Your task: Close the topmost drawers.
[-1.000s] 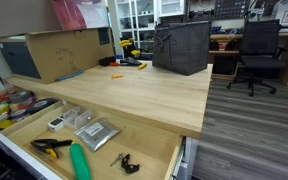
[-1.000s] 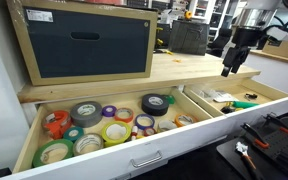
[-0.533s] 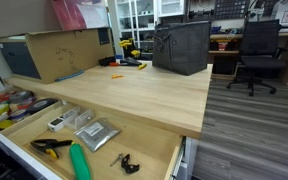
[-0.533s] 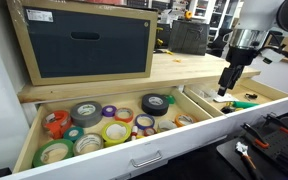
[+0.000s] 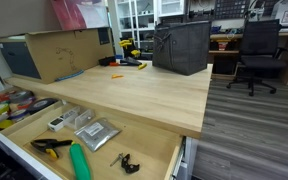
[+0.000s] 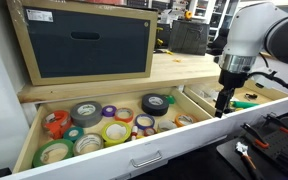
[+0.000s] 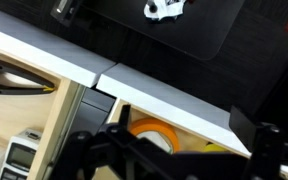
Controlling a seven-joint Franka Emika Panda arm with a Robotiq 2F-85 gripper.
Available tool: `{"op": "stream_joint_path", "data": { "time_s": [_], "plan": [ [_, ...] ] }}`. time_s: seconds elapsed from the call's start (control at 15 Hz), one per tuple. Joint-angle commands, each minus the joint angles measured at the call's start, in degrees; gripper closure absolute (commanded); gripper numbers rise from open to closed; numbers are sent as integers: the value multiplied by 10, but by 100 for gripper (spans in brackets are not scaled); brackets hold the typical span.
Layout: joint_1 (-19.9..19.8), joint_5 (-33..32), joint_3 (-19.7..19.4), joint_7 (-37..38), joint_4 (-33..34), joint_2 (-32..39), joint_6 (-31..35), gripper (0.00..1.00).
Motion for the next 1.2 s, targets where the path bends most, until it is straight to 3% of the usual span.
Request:
{"op": "stream_joint_path", "data": {
  "time_s": [0.0, 0.2, 0.27, 0.4, 0.93, 1.13],
  "plan": [
    [12, -47, 10, 8, 0, 56, 29, 0],
    [22, -102, 12, 15, 1, 93, 34, 0],
    [26, -128, 11, 14, 1, 104, 37, 25],
    [32, -182, 5, 32, 1, 118, 44, 34],
    [27, -412, -43, 195, 2, 137, 117, 95],
    [24, -483, -66, 245, 2, 135, 126, 100]
  ]
}}
